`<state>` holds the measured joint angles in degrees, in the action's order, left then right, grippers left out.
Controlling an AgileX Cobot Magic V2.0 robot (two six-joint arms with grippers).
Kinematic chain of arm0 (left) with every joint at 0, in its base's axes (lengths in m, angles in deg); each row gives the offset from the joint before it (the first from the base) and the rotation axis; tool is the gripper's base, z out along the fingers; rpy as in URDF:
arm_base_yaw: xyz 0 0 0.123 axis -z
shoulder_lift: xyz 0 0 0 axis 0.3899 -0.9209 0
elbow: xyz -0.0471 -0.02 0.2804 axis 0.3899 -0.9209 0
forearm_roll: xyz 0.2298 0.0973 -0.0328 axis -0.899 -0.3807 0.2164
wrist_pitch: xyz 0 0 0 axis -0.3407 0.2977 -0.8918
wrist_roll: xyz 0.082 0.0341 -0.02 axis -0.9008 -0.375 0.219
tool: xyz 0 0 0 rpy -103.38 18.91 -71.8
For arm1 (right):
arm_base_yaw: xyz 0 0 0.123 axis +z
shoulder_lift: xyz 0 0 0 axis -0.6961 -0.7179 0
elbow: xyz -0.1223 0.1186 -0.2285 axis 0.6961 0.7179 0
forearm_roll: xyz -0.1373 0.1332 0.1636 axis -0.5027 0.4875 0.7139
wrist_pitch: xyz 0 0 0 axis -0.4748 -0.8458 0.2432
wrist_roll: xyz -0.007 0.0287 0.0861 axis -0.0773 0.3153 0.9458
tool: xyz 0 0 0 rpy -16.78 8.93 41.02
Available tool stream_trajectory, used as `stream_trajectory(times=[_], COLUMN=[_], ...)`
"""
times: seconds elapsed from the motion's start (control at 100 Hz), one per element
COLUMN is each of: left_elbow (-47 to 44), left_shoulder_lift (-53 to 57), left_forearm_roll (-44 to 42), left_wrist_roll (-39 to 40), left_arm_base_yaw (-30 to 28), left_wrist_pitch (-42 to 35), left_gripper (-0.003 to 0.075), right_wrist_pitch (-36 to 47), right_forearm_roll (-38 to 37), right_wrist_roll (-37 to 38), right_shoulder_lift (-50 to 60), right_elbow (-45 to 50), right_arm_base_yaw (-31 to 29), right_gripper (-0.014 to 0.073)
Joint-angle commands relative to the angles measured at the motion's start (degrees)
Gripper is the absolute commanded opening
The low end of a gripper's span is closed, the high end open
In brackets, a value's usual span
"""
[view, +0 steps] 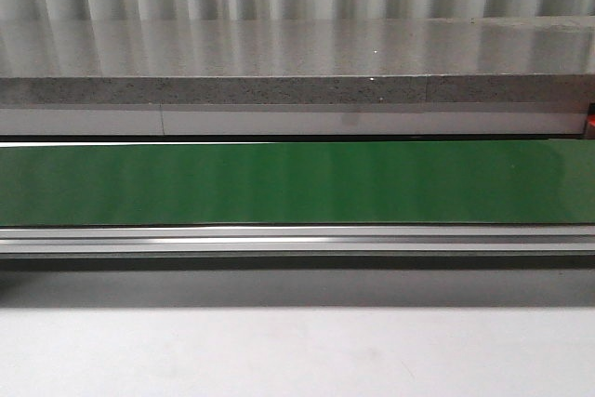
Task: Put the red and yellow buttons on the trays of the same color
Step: 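Move the left gripper over a red push button on the table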
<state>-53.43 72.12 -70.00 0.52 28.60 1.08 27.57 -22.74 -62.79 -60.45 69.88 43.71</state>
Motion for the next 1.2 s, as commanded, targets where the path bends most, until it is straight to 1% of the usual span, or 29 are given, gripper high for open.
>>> stream_trajectory(times=[0.0,0.09,0.33,0.42,0.49,0.56,0.61,0.85,0.92,0.99,1.06,1.09,1.1,1.11,1.13,1.16,1.19], left_elbow=[4.22,10.07,28.72,34.39,37.59,39.64,40.21,40.32,40.32,40.32,40.32,40.32,40.32,40.32,40.32,40.32,40.32], left_shoulder_lift=[-0.56,-3.2,-16.42,-21.54,-24.85,-27.46,-28.84,-32.01,-31.97,-31.97,-31.97,-31.97,-31.97,-31.97,-31.97,-31.97,-31.97], left_forearm_roll=[0.78,0.89,1.03,1.81,1.94,3.52,4.6,6.18,6.18,6.18,6.18,6.18,6.18,6.18,6.18,6.18,6.18], left_wrist_roll=[0.51,0.51,0.51,0.51,0.51,0.51,0.51,0.51,-0.06,-0.06,-0.06,-0.06,-0.06,-0.06,-0.06,-0.06,-0.06], left_arm_base_yaw=[0.44,0.44,0.44,0.44,0.44,0.44,0.44,0.44,0.44,0.44,0.44,0.44,0.44,0.44,0.44,0.44,0.44], left_wrist_pitch=[-1.02,5.8,31.25,40.03,45.27,48.67,49.66,50.57,50.57,50.7,51.05,51.32,51.5,51.5,51.8,52.05,52.18], left_gripper=[-0.002,-0.002,-0.002,-0.002,-0.002,-0.002,-0.002,-0.0019,-0.0003,0.0073,0.0205,0.029,0.0307,0.0344,0.0381,0.0469,0.0533], right_wrist_pitch=[4.7,4.7,4.7,4.7,4.7,4.7,4.7,4.7,4.7,4.7,4.7,4.7,4.7,4.7,4.7,4.7,4.7], right_forearm_roll=[-0.68,-0.68,-0.68,-0.68,-0.68,-0.68,-0.68,-0.68,-0.68,-0.68,-0.68,-0.68,-0.68,-0.68,-0.68,-0.68,-0.68], right_wrist_roll=[-0.08,-0.08,-0.08,-0.08,-0.08,-0.08,-0.08,-0.08,-0.08,-0.08,-0.08,-0.08,-0.08,-0.08,-0.08,-0.08,-0.08], right_shoulder_lift=[0.8,0.8,0.8,0.8,0.8,0.8,0.8,0.8,0.8,0.8,0.8,0.8,0.8,0.8,0.8,0.8,0.8], right_elbow=[0.14,0.14,0.14,0.14,0.14,0.14,0.14,0.14,0.14,0.14,0.14,0.14,0.14,0.14,0.14,0.14,0.14], right_arm_base_yaw=[-0.02,-0.02,-0.02,-0.02,-0.02,-0.02,-0.02,-0.02,-0.02,-0.02,-0.02,-0.02,-0.02,-0.02,-0.02,-0.02,-0.02], right_gripper=[-0.0066,-0.0066,-0.0066,-0.0066,-0.0066,-0.0066,-0.0066,-0.0066,-0.0066,-0.0066,-0.0066,-0.0066,-0.0066,-0.0066,-0.0066,-0.0066,-0.0066])
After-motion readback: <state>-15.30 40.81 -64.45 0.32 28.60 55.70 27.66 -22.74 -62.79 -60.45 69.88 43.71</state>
